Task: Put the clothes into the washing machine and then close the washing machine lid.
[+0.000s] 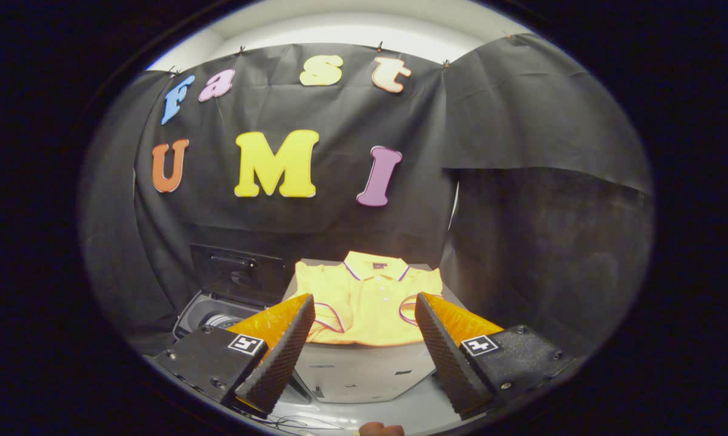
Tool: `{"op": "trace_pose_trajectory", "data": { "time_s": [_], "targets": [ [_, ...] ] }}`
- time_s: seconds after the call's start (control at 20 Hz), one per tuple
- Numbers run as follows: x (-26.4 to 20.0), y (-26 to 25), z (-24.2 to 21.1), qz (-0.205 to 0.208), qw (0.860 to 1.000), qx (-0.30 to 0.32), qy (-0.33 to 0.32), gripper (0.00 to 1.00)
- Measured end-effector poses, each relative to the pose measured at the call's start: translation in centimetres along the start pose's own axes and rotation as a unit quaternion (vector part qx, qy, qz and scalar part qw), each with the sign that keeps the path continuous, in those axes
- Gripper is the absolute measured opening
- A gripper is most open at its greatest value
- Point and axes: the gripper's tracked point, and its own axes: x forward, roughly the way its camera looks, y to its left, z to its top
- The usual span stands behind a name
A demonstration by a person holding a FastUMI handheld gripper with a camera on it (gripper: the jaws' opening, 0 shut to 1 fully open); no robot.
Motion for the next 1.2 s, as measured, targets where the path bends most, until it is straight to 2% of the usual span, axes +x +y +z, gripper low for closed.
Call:
{"op": "trace_pose_trajectory", "data": {
  "time_s": [0.35,0.65,1.0,1.2],
  "targets": [
    [12.0,-1.0,-0.1,0.022,0.995,0.014,0.099,1.00],
    [19.0,-1.4,-2.9,0.023,0.986,0.006,0.166,1.00],
    [22.0,-2.3,-7.6,0.016,0.974,0.027,0.226,1.00],
    [22.3,-2.0,-7.9,0.025,0.974,0.034,0.224,1.00]
  ]
}}
